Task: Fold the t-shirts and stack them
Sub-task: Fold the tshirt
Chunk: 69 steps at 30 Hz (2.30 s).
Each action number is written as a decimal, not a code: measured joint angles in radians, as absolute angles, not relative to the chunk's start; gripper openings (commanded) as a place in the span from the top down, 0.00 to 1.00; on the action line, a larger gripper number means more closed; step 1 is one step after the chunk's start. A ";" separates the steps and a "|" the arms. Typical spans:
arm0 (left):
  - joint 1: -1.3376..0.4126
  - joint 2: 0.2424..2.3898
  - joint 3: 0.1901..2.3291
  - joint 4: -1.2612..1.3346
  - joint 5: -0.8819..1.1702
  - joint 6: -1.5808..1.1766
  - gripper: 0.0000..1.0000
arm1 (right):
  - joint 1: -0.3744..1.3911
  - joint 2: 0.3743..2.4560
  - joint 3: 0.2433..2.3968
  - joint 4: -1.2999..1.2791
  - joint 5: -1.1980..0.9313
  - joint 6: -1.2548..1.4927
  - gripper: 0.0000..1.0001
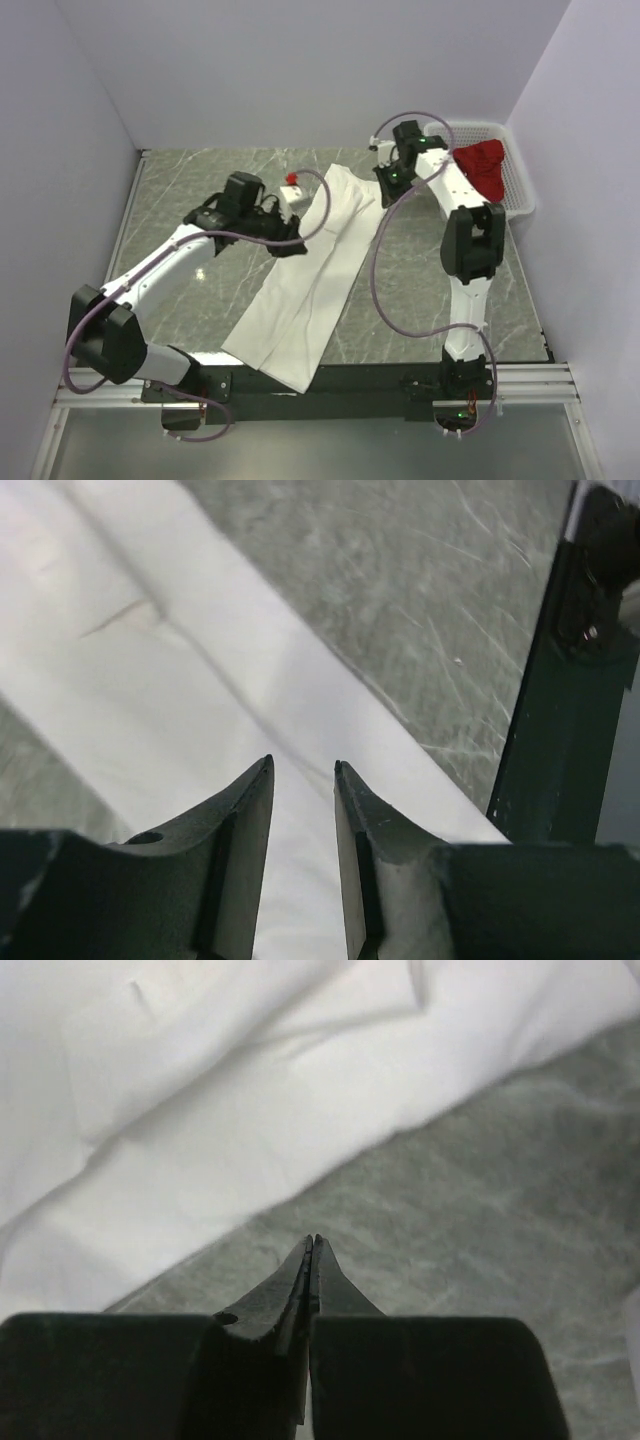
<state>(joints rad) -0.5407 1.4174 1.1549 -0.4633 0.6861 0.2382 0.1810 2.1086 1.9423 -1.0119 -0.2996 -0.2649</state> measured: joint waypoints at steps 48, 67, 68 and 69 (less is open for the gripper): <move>-0.187 2.004 1.467 -0.361 0.683 -0.101 0.65 | 0.418 2.149 2.094 -0.566 0.112 -0.437 1.00; -0.174 2.368 1.819 -0.376 0.596 -0.395 0.76 | 0.333 1.908 1.670 -0.796 -0.208 -0.258 1.00; -0.159 2.368 1.814 -0.366 0.596 -0.426 0.76 | 0.331 1.912 1.676 -0.800 -0.211 -0.259 1.00; -0.147 2.368 1.809 -0.358 0.595 -0.443 0.74 | 0.331 1.919 1.684 -0.806 -0.213 -0.260 1.00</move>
